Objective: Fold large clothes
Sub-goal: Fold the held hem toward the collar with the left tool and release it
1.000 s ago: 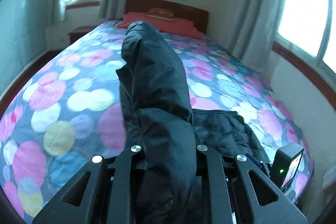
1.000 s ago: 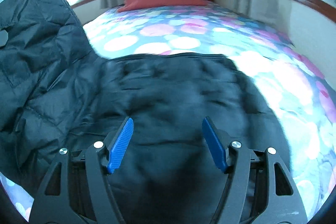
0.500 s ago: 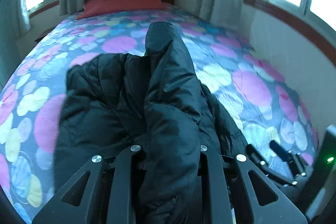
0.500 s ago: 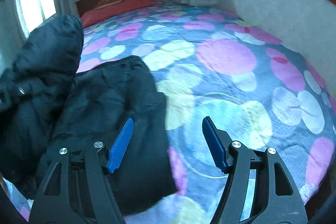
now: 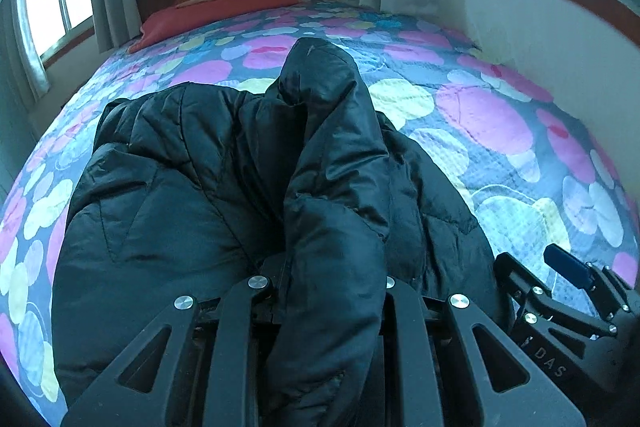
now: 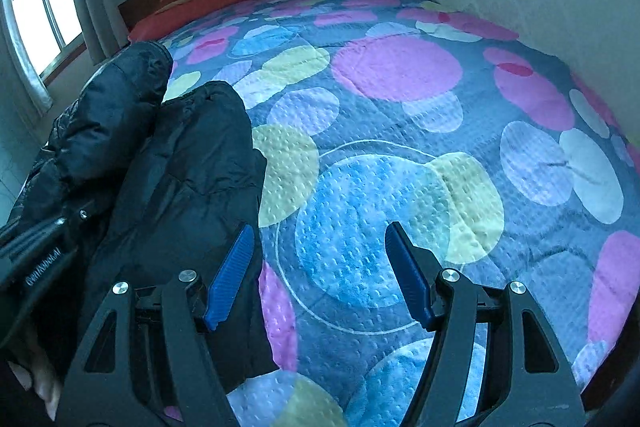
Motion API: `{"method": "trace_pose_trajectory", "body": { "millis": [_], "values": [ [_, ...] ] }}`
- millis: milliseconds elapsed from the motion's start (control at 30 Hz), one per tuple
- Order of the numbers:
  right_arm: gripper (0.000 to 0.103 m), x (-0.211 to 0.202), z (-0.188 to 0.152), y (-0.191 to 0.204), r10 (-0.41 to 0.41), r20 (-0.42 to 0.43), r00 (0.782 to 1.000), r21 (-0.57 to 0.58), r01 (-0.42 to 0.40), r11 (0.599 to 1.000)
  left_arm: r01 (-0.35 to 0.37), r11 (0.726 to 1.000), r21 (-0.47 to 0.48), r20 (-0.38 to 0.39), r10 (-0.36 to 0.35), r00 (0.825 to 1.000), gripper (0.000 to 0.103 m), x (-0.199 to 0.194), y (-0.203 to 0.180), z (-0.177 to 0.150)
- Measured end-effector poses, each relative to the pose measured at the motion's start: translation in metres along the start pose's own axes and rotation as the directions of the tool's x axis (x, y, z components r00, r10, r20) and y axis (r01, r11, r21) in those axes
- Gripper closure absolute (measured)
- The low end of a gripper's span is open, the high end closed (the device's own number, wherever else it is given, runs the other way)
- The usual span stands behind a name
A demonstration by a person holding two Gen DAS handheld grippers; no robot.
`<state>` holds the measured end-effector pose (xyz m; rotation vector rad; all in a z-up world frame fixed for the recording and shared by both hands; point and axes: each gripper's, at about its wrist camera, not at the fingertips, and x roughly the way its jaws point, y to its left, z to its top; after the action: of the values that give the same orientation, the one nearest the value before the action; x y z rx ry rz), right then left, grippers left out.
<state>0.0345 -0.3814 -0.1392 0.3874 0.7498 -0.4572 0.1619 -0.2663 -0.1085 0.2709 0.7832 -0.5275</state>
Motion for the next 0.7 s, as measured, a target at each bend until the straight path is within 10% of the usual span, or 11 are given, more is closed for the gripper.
{"method": "trace_pose_trajectory", "body": {
  "millis": [300,500,700],
  "values": [
    [0.035,-0.013,0.0,-0.006,-0.019,0.016,1.0,0.004,0.019,1.0,-0.058,0.997,0.046,0.028,0.056,0.998,0.074,-0.011,-0.01,-0.002],
    [0.035,-0.029,0.0,-0.009,-0.042,0.036,0.998,0.005,0.041,0.999,-0.01,0.998,0.059,0.065,0.006,0.998,0.047,-0.038,-0.017,0.003],
    [0.035,-0.046,0.002,0.001,-0.051,0.066,0.996,-0.018,0.053,0.998,0.078,0.996,0.035,0.143,-0.082,0.986,0.047,-0.086,-0.004,0.005]
  ]
}}
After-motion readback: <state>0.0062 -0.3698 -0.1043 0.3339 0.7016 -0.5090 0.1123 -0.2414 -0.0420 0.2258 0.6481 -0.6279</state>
